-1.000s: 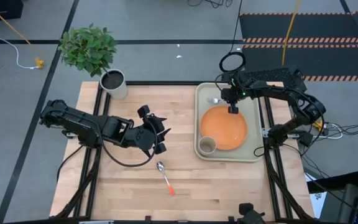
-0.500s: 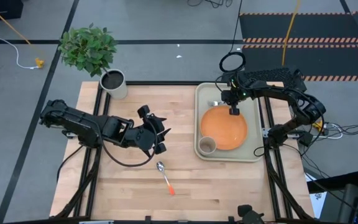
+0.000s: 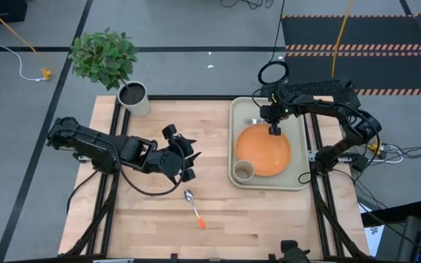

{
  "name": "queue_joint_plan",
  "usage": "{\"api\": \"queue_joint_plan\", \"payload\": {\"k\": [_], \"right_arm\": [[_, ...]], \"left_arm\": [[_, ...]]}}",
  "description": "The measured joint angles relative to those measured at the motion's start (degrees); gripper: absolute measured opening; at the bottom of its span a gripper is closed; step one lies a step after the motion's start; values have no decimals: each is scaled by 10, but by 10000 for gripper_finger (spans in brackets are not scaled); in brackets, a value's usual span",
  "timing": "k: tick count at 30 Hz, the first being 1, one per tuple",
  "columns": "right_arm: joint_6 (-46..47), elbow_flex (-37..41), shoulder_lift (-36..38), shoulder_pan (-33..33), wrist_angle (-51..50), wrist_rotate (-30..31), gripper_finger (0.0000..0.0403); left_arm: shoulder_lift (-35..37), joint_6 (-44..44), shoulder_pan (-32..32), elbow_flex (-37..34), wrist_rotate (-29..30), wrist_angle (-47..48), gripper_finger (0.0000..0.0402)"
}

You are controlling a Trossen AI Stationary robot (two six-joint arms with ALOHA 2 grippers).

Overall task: Pick and place plate/cup/fork/spoon on tray
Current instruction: Put the orange fork on the gray tray to the top of the orange plate

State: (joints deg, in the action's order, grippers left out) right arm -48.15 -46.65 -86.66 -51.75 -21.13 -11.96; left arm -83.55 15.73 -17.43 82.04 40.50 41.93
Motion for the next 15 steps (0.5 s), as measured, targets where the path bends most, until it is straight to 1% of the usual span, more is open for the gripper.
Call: {"api": "queue_joint_plan", "payload": {"k": [4,11,15], "right_arm": [[5,0,-15,0,-1,1,5],[4,0,-15,-2,-11,10,6],[1,0,-16,-2,-21,32,29]], "left_arm": [[0,1,0,0,0,0,198],[0,4,0,0,0,-1,198],[0,0,0,0,0,-1,198]]}}
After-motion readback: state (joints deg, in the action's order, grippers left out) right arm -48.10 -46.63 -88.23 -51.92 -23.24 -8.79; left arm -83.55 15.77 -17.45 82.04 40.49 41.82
